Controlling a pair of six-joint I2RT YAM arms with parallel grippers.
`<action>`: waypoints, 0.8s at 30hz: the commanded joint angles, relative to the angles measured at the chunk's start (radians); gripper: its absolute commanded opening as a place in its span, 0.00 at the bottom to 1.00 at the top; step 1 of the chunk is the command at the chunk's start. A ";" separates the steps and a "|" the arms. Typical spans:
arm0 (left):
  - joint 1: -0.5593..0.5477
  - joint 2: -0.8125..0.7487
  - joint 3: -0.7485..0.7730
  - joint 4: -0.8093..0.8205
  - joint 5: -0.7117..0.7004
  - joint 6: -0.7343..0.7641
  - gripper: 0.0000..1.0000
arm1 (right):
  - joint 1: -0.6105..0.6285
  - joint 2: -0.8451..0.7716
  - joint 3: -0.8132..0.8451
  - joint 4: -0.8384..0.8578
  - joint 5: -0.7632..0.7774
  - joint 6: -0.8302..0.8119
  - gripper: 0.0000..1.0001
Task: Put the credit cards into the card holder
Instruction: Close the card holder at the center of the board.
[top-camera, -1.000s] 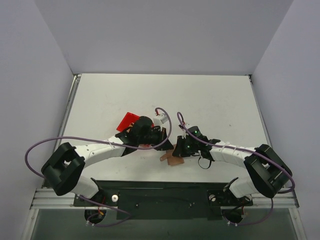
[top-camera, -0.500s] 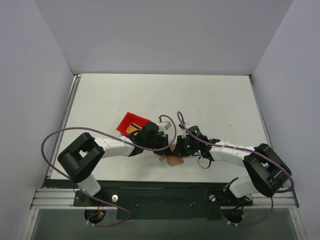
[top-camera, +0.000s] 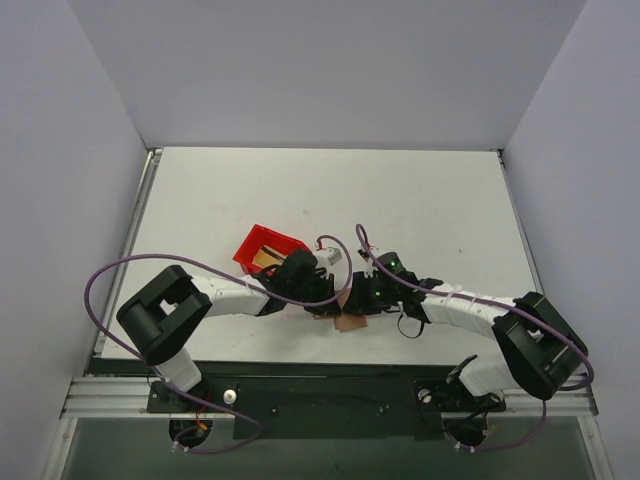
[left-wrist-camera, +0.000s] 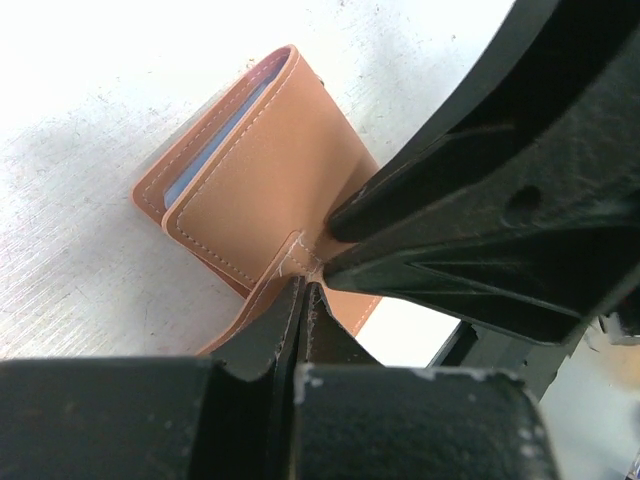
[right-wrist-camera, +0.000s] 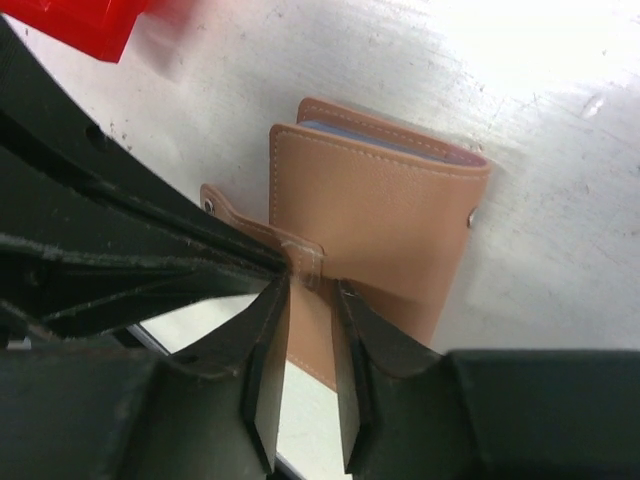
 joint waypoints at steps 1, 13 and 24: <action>0.013 -0.001 -0.031 -0.035 -0.043 0.034 0.00 | -0.001 -0.082 0.001 -0.133 0.043 -0.029 0.24; 0.021 0.012 -0.066 -0.008 -0.039 0.026 0.00 | -0.165 -0.214 -0.044 -0.199 0.017 -0.048 0.42; 0.021 0.018 -0.084 0.008 -0.037 0.017 0.00 | -0.176 -0.119 -0.131 0.074 -0.184 0.015 0.45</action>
